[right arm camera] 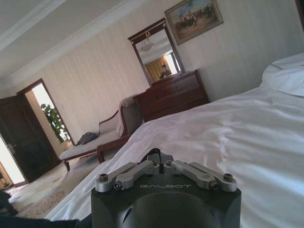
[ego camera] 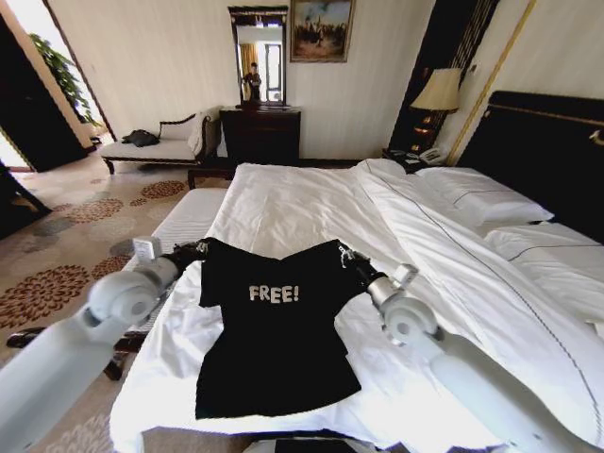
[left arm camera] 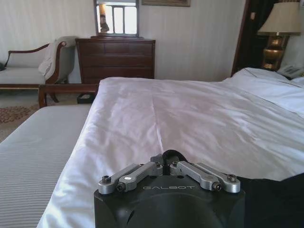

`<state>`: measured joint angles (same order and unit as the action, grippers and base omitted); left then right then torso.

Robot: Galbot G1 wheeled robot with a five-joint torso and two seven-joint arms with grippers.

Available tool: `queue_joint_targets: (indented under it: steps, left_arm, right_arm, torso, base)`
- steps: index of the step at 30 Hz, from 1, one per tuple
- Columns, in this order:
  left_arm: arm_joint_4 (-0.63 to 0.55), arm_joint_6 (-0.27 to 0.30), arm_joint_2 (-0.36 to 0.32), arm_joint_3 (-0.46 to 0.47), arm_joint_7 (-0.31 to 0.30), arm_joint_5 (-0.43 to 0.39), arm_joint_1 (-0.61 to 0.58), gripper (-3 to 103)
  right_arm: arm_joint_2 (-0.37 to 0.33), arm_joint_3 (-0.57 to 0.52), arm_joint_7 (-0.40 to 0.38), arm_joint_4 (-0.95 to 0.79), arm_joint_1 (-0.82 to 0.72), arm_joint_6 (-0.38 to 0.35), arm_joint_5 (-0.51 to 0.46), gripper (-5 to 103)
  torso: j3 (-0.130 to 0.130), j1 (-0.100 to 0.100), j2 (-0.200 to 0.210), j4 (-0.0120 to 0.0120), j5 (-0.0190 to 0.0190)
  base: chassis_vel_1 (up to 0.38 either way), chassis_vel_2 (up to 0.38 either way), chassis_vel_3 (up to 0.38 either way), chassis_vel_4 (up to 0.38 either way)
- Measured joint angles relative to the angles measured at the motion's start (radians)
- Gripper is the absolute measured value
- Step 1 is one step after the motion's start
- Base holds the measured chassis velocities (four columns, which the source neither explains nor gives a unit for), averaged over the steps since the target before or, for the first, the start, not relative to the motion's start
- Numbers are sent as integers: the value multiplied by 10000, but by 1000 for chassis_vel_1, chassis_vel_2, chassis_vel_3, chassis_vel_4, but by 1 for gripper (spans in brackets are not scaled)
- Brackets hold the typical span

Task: Fold the clothes on the bed.

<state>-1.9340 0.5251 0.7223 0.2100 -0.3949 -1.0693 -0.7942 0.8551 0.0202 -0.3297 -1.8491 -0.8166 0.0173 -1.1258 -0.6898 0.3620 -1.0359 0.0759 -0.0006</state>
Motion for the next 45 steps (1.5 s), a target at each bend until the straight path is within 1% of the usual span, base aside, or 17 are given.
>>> queue_joint_targets:
  steps: [2,3,6,7,8,12,13,15,18,24,28,29,31,33,38,41,45]
  left_arm:
    - [850,-125,773,-278,-18,456,420,2]
    - [850,-125,773,-278,-18,456,420,2]
    - [1932,-343,1807,-420,47,906,797,2]
    - [2177,-414,2036,-428,88,1013,860,2]
    - [2177,-414,2036,-428,88,1013,860,2]
    - [3155,-807,2962,-457,200,1360,1266,2]
    - [3155,-807,2962,-457,200,1360,1266,2]
    - [3703,-973,3336,-605,213,1440,1639,2]
    - [4341,-1164,3578,-940,277,1723,2110,2]
    - [5362,-1437,3941,-1368,335,2088,2765,2]
    - [6560,-1522,4416,-1464,369,2496,3227,2]
    - [6560,-1522,4416,-1464,369,2496,3227,2]
    - [7251,-1593,4717,-1464,466,2788,3399,2]
    - [7541,-1625,4861,-1456,526,2927,3462,2]
    - [8547,-1776,5740,-1358,641,3523,3665,2]
    - [8958,-1843,6032,-1365,726,3791,3811,2]
    - [9526,-1927,6364,-1467,872,4016,4108,2]
  right_arm:
    - [331,156,81,811,496,255,335,0]
    - [331,156,81,811,496,255,335,0]
    - [758,198,227,1934,1031,643,802,0]
    - [867,204,244,2192,1140,740,883,0]
    - [867,204,244,2192,1140,740,883,0]
    - [1428,206,284,3427,1651,1147,1294,0]
    - [1428,206,284,3427,1651,1147,1294,0]
    - [1797,140,286,4068,1937,1320,1490,0]
    - [2135,-13,283,4565,2088,1429,1716,0]
    - [2469,-193,253,4924,1928,1484,2088,0]
    - [2880,-379,-47,5479,1800,1487,2869,0]
    - [2880,-379,-47,5479,1800,1487,2869,0]
    - [3147,-460,-114,5996,1839,1512,3142,0]
    - [3287,-488,-90,6294,1895,1561,3225,0]
    - [3926,-523,360,7603,2168,1917,3516,0]
    - [4120,-480,529,8091,2316,2025,3672,0]
    - [4356,-404,661,8620,2531,2060,3727,0]
  torso:
    - [2,0,0,-4,1]
    - [2,0,0,-4,1]
    - [2,0,0,-1,-1]
    - [1,0,0,-2,1]
    - [1,0,0,-2,1]
    - [2,-2,-1,-2,1]
    - [2,-2,-1,-2,1]
    - [3,-2,-1,-5,2]
    - [3,-1,-2,-5,1]
    - [4,-3,-2,-2,1]
    - [4,-3,-3,0,0]
    - [4,-3,-3,0,0]
    - [3,-3,-2,-4,0]
    - [4,-3,-2,-4,0]
    - [4,-3,-2,-3,0]
    - [3,-3,-2,1,0]
    - [3,-2,-2,-4,1]
  base:
    - [0,0,0,0]
    - [0,0,0,0]
    - [0,0,0,0]
    - [0,0,0,0]
    - [0,0,0,0]
    - [0,0,0,0]
    - [0,0,0,0]
    - [0,0,0,0]
    - [0,0,0,0]
    - [0,0,0,0]
    - [0,0,0,0]
    - [0,0,0,0]
    - [0,0,0,0]
    - [0,0,0,0]
    - [0,0,0,0]
    - [0,0,0,0]
    - [0,0,0,0]
